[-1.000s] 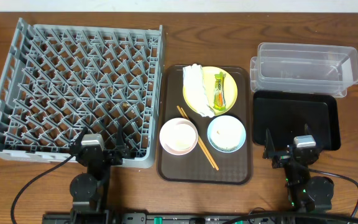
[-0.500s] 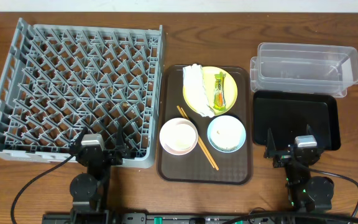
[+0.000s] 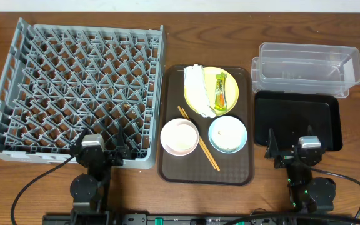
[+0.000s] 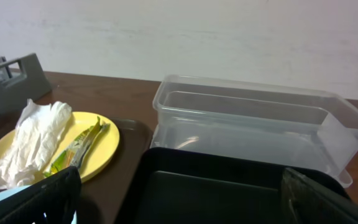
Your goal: Sort waste into correct bins and load items into the dishwasher
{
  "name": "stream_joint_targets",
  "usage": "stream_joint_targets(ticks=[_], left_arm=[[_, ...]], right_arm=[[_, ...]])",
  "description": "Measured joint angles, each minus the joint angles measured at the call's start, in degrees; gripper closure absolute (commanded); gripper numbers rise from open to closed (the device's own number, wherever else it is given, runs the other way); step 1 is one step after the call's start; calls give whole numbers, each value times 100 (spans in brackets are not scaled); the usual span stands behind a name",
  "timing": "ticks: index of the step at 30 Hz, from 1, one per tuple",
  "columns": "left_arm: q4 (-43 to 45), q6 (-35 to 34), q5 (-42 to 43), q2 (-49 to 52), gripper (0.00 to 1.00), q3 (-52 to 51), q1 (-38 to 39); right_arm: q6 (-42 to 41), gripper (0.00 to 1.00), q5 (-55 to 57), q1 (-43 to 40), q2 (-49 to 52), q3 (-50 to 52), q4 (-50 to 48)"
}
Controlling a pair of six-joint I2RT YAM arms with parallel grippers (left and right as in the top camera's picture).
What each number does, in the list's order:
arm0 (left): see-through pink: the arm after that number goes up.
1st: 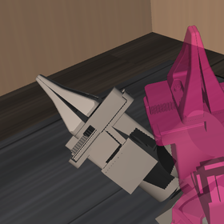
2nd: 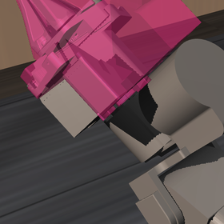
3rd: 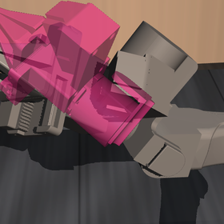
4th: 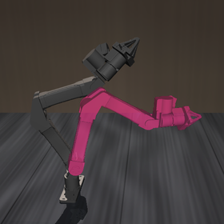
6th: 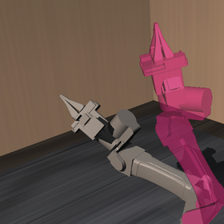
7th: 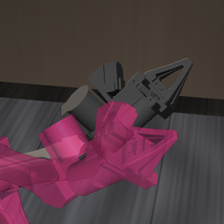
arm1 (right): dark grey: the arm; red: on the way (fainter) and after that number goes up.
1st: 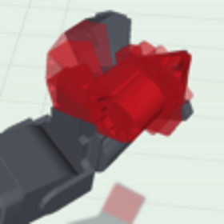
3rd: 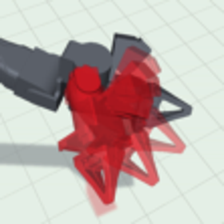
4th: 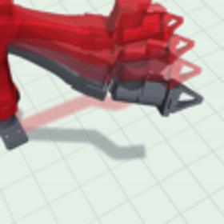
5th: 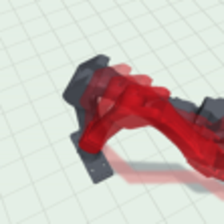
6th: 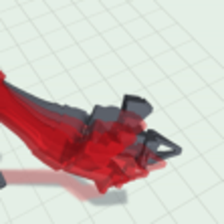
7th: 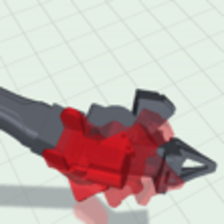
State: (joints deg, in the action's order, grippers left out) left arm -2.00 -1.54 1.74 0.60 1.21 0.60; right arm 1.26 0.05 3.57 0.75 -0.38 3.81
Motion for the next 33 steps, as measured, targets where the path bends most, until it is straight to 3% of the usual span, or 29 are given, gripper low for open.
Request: stream_joint_targets(ticks=[11, 19, 26, 33], left_arm=[[-1451, -136, -46, 398, 2, 715, 0], [-2304, -175, -46, 1530, 2, 2151, 0], [-3462, -367, -46, 2726, 3, 3471, 0], [-4068, -428, -44, 3556, 3, 3998, 0]], right_arm=[[-337, 1, -4, 0, 667, -564, 157], [-407, 1, -271, 0, 2498, -1849, 490], [-424, 1, -619, 0, 4581, -3611, 1832], [-474, 1, -798, 0, 5807, -4704, 2190]])
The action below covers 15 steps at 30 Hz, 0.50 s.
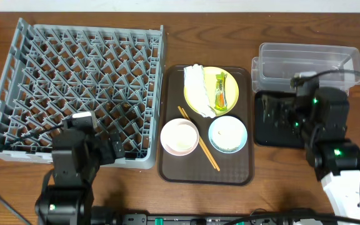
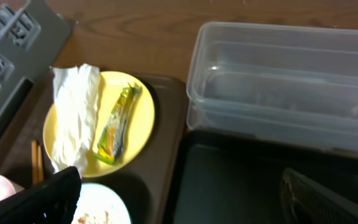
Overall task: Sort waste into correct bins and load items into the dishwasher
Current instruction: 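Reach the right gripper to the white tissue on the yellow plate and grasp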
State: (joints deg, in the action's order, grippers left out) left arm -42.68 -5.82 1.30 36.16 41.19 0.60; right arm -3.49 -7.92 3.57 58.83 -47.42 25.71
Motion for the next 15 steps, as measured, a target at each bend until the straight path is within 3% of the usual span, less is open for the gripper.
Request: stream_joint_targets(ticks=[4, 9, 15], left_arm=[[-66, -2, 0, 96, 3, 0, 0], [-68, -15, 0, 87, 2, 0, 0], [-66, -17, -2, 87, 2, 0, 0]], right_arm=[[-46, 1, -127, 0, 262, -13, -57], [-125, 8, -450, 55, 424, -13, -533], [-199, 9, -433, 811, 721, -173, -688]])
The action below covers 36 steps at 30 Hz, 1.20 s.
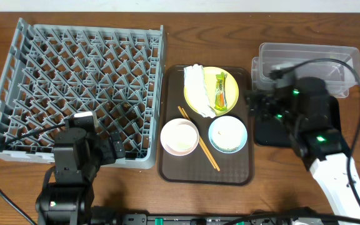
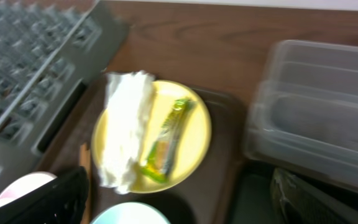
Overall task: Sort waste into correct bins and load items into the dishwasher
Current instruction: 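Reach the right gripper to the white tissue on the yellow plate and grasp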
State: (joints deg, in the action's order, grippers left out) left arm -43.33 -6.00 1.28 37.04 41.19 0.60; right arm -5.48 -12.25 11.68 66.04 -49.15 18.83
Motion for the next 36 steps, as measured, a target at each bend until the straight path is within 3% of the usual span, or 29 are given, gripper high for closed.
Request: stream_joint_targets(ticks=[12, 26, 28, 36], left_arm=[[-15, 0, 2, -2, 2, 0, 0], [-13, 0, 0, 0, 3, 0, 0], [-11, 0, 0, -2, 3, 0, 0], [-11, 0, 0, -2, 3, 0, 0]], right_arm=[[-20, 12, 450, 1134, 2310, -2120, 380], [-111, 25, 656, 1773, 4511, -2304, -120], [-173, 31, 704, 1832, 4653, -2304, -122], [-461, 88, 841, 1906, 4940, -2306, -116]])
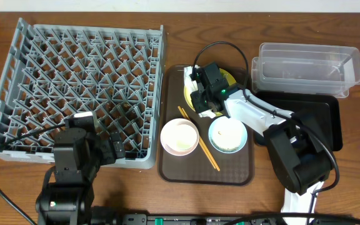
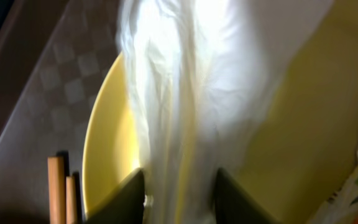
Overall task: Sort waste into correct bins and load items into the dishwasher
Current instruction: 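Reach the right gripper to the white tissue on the yellow plate and grasp, then carry the tissue to the clear plastic bin and open the right gripper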
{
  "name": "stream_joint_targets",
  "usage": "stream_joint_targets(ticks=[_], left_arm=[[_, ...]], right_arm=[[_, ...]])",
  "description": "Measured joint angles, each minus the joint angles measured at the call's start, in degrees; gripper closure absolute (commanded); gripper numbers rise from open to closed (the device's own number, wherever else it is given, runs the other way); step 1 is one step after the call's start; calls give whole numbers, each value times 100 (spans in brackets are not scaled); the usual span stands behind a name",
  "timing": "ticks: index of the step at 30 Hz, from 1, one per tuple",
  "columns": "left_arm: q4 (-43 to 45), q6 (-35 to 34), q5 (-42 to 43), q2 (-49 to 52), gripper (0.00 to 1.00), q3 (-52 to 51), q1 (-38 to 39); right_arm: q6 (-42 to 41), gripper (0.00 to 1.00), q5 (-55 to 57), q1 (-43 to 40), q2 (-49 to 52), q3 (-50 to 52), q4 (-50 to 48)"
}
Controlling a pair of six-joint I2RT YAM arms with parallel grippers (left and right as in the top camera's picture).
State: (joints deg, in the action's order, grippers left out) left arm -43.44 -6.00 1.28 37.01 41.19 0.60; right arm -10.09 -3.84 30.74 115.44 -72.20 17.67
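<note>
On the yellow plate lies a crumpled white napkin, and my right gripper has come down over it. Its two fingers press the napkin's sides, so it is shut on the napkin, which still rests on the plate. At the right edge of the wrist view shows the green snack wrapper. Overhead, the right gripper covers most of the plate on the brown tray. My left gripper hangs at the front edge of the grey dish rack; its jaws are too small to judge.
The tray also holds a white bowl, a pale blue bowl and wooden chopsticks. Two clear plastic bins stand at the back right, with a black bin in front of them.
My right gripper has gone from above the tray's right edge, jaws wide, to down on the plate. Its fingers are now drawn in on the napkin. The left arm has not moved.
Both arms first rested at the table's front edge, the right one open and facing the bins. Later the right gripper was up over the black bin, then near the tray's right side looking at the plate. Now it is shut on the napkin there.
</note>
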Motion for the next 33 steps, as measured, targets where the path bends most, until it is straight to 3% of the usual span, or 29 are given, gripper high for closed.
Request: stream_joint_targets(ticks=[2, 10, 18, 25, 31, 33], left_arm=[[0, 0, 0, 0, 3, 0, 0], [-2, 0, 2, 2, 3, 0, 0], [-4, 0, 2, 2, 3, 0, 0], [-2, 0, 0, 2, 3, 0, 0], [0, 0, 0, 2, 2, 0, 0], [-4, 0, 2, 0, 3, 0, 0]], right_arm=[[-66, 99, 28, 0, 0, 0, 7], [-308, 99, 190, -52, -177, 0, 13], [-656, 99, 1526, -647, -1818, -35, -179], [-2444, 99, 2780, -1600, -2430, -151, 400], [-4297, 95, 2728, -2433, -2249, -111, 852], [-4719, 89, 2557, -2621, -2192, -109, 824]])
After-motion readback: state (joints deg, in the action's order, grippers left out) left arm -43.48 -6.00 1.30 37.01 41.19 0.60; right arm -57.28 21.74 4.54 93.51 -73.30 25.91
